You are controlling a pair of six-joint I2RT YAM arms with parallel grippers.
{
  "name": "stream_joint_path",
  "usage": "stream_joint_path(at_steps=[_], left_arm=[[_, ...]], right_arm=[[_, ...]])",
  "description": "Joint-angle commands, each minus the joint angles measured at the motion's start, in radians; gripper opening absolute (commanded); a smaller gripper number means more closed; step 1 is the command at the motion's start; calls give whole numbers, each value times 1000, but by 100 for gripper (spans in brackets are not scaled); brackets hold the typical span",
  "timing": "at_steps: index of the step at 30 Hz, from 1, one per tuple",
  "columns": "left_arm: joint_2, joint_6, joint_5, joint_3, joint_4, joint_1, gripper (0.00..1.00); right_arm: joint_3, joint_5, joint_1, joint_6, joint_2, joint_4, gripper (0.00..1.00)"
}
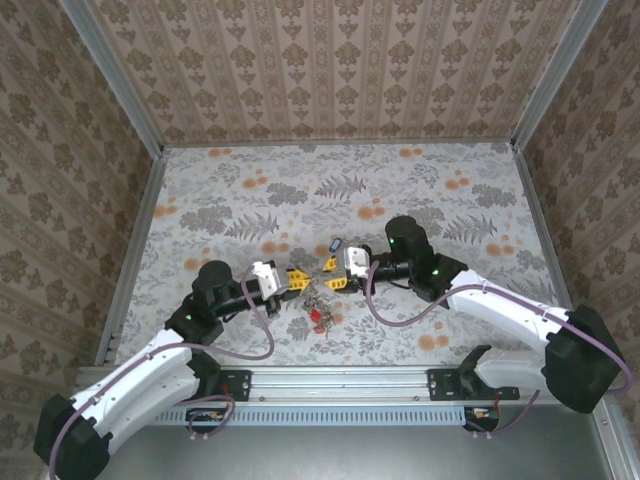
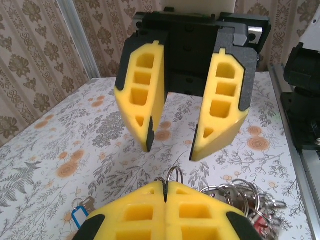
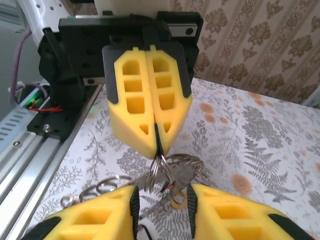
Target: Put the keys on the keyring
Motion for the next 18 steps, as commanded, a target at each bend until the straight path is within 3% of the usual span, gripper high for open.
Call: stream_joint_path(at_steps=[1,9,13,16,18], left_arm=[[11,-26,32,-3,92,8,0],[37,-24,45,-3,93,9,0],[45,-23,48,-5,95,9,0],[45,-24,40,-3,91,10,0],[42,-22,29,13,40,10,0]], right_arm=[[-39,-44,14,95,39,124,35],[-49,-15,17,108,80,145,29],[-40,-11,26,112,93,165,20],[-37,11,33,95,97,156,3],[-31,42,34,61,85,114,0]])
